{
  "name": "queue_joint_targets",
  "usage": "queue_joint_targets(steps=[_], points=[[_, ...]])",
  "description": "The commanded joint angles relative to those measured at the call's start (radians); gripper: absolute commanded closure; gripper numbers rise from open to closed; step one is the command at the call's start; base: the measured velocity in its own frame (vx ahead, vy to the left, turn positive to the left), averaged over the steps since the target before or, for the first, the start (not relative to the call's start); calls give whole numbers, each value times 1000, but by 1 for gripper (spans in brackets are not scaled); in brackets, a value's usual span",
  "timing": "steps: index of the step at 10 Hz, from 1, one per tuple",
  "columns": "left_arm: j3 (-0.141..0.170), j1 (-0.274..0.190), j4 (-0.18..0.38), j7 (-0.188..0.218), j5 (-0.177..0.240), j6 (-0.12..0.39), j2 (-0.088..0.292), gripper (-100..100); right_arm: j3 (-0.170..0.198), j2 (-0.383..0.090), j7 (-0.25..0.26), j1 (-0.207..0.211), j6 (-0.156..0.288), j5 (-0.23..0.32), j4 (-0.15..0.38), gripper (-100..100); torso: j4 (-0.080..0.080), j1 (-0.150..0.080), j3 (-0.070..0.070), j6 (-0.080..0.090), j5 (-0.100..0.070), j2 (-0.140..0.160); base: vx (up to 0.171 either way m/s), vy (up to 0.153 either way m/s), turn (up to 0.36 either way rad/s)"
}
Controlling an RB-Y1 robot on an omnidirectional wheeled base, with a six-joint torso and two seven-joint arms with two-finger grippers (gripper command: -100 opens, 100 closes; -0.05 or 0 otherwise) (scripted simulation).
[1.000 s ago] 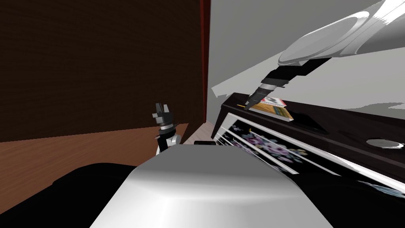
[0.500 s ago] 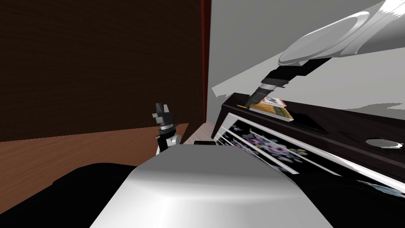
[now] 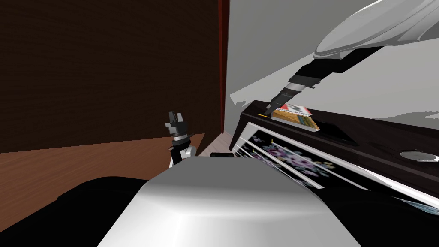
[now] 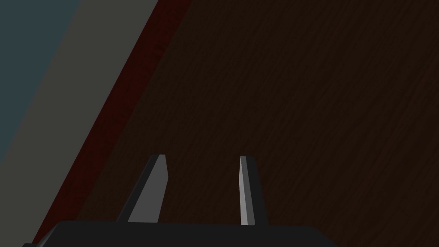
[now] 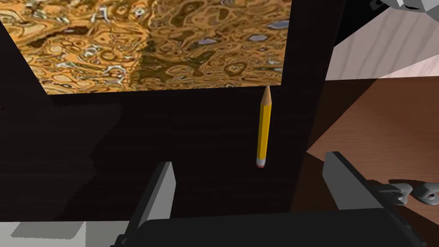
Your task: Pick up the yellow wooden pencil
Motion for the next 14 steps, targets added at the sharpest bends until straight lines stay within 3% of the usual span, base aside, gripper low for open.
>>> queue_joint_targets(steps=[1,4,7,8,9,10,11,12,13,14], points=[[0,0,0,0,0,0,0,0,-1,27,20,-30,28,0,10,-100,0,0,0,0,0,0,-23,29,46],[0,0,0,0,0,0,0,0,13,76,63,-43,78,-5,22,-100,0,3,1,0,1,2,-40,61,53],[0,0,0,0,0,0,0,0,39,125,91,-12,121,-7,15,-100,0,2,1,0,0,2,-36,50,40],[0,0,0,0,0,0,0,0,44,132,94,2,130,-5,9,-100,0,2,1,0,0,2,-38,59,27],[0,0,0,0,0,0,0,0,43,132,83,-14,128,0,-4,-100,0,2,1,0,0,2,-17,28,-1],[0,0,0,0,0,0,0,0,44,134,83,-13,133,1,-7,0,0,1,1,0,0,1,0,0,0],[0,0,0,0,0,0,0,0,60,155,102,8,162,6,-15,-100,0,0,0,0,0,0,11,40,95],[0,0,0,0,0,0,0,0,68,165,111,19,177,8,-20,-100,-1,1,-1,0,0,-1,29,58,74],[0,0,0,0,0,0,0,0,63,159,104,10,165,7,-17,-100,-1,2,-2,0,0,-3,15,24,2],[0,0,0,0,0,0,0,0,64,161,105,10,168,9,-20,100,-1,1,-1,0,0,-2,0,0,0]])
